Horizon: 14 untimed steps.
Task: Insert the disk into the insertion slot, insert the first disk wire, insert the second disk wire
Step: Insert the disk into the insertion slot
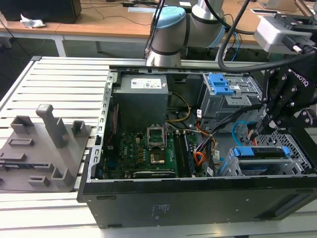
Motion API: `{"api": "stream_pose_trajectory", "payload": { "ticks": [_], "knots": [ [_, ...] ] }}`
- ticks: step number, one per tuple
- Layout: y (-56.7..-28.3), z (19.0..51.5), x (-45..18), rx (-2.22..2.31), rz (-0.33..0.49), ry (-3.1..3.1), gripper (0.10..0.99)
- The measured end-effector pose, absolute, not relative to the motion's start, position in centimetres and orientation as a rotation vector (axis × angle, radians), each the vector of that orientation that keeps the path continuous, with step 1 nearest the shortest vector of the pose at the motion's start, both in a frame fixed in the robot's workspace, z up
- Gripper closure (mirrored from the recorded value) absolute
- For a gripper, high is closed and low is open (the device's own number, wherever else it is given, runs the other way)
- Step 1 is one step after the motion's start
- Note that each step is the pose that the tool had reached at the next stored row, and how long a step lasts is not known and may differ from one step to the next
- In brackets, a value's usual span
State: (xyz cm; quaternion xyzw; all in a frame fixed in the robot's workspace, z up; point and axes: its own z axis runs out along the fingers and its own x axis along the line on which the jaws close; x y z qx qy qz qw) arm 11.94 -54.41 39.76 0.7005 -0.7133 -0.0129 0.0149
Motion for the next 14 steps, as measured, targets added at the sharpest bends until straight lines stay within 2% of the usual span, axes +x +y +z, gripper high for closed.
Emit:
{"api": "stream_pose_trajectory", "payload": {
  "ticks": [14],
  "knots": [
    [-54.4,37.3,12.3,2.180,-0.041,-2.220,0.980]
  ]
}}
